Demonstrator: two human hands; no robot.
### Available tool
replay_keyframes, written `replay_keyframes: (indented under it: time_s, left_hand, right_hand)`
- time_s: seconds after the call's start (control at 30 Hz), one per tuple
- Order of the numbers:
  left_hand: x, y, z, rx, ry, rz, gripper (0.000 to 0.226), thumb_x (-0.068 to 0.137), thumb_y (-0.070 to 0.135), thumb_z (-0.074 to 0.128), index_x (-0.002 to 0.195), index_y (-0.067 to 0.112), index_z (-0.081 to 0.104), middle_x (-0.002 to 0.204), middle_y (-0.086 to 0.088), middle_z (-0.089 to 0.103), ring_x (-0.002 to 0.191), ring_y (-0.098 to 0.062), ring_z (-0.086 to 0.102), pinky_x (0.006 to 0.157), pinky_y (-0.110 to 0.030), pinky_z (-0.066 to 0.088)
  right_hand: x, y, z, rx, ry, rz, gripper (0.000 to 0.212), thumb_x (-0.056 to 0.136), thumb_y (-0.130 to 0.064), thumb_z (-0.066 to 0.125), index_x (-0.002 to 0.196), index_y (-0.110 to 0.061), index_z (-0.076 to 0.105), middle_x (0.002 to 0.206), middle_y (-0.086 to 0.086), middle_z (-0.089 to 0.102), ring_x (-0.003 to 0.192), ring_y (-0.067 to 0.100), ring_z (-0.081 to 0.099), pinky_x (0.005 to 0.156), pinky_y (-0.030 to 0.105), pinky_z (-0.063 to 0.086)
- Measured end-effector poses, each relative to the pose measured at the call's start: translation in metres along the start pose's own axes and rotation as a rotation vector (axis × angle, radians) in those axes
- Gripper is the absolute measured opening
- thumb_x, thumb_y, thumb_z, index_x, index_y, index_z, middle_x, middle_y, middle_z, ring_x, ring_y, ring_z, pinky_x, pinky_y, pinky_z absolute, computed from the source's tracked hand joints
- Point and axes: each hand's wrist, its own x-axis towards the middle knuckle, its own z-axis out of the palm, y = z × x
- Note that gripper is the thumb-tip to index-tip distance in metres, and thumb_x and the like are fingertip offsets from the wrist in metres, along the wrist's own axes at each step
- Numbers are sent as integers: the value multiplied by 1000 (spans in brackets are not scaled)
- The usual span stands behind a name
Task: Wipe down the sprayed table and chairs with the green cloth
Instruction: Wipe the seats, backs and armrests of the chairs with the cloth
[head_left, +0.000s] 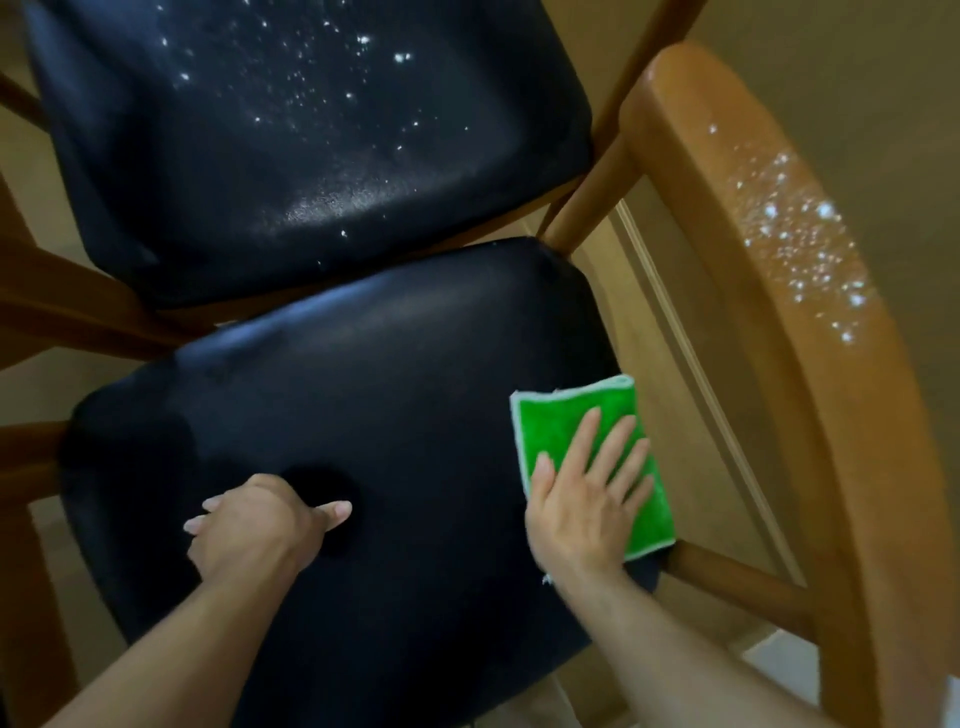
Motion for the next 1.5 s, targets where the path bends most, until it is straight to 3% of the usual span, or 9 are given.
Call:
replay_keyframes:
  time_s: [0.2,0.43,0.6,0.77,1.0,1.1,1.2,1.33,1.5]
  left_hand:
    - [6,-2,6,-15,36,17,99,68,67,72,133,-4,45,149,-30,31,135,-49,31,98,-53,43]
    - [13,-5,6,-23,64,71,83,67,65,75,115,0,54,127,-25,55,121,-45,49,93,-50,49]
    - [4,-5,3,-30,79,75,96,65,66,74,127,-2,49,134,-27,50,125,-47,46,95,-53,47]
    - [2,-4,3,-25,90,75,100,63,69,74,128,-4,49,135,-29,49,124,-48,46,94,-54,48]
    - [8,-3,8,-13,157,51,93,59,70,76,111,-5,54,120,-27,59,120,-45,51,91,-52,50]
    - [7,-4,8,-20,160,70,93,59,69,76,112,-4,53,119,-27,59,118,-45,52,92,-53,49]
    - [8,-5,7,-13,159,82,95,59,69,77,116,-3,53,122,-25,58,119,-44,51,94,-53,48]
    - [9,-4,6,-14,170,130,87,58,68,78,105,-1,53,114,-25,61,111,-44,56,96,-54,47]
    - [6,-4,4,-21,150,118,95,59,68,77,115,-4,52,122,-28,58,120,-46,50,95,-55,47]
  right_hand:
    - [39,-5,-10,-91,47,-329,78,91,-53,22,153,-6,11,158,26,7,143,50,9,109,67,15]
    - [164,-48,-49,337,144,-86,62,99,-47,26,151,-14,24,145,18,39,125,40,44,98,49,37]
    - [67,-23,-18,223,266,12,62,97,-46,27,152,-17,27,155,16,30,137,38,33,107,53,30]
    - [-76,-43,35,94,69,-103,71,92,-45,36,151,-6,25,155,28,18,141,50,15,108,67,19]
    - [1,-19,16,19,184,-415,71,88,-49,39,152,-20,26,159,15,21,145,40,17,113,59,15]
    - [54,-22,-10,66,191,-359,67,92,-48,34,153,-25,21,161,8,16,147,34,13,115,53,13]
    - [108,-7,-29,255,183,-253,60,96,-47,29,151,-23,28,154,12,32,137,33,35,107,45,31]
    - [96,21,-15,409,190,229,51,99,-46,25,122,-13,55,123,18,61,111,38,55,86,42,41]
    - [-41,8,21,280,224,357,62,99,-41,32,151,-8,26,154,23,27,140,37,28,112,49,25]
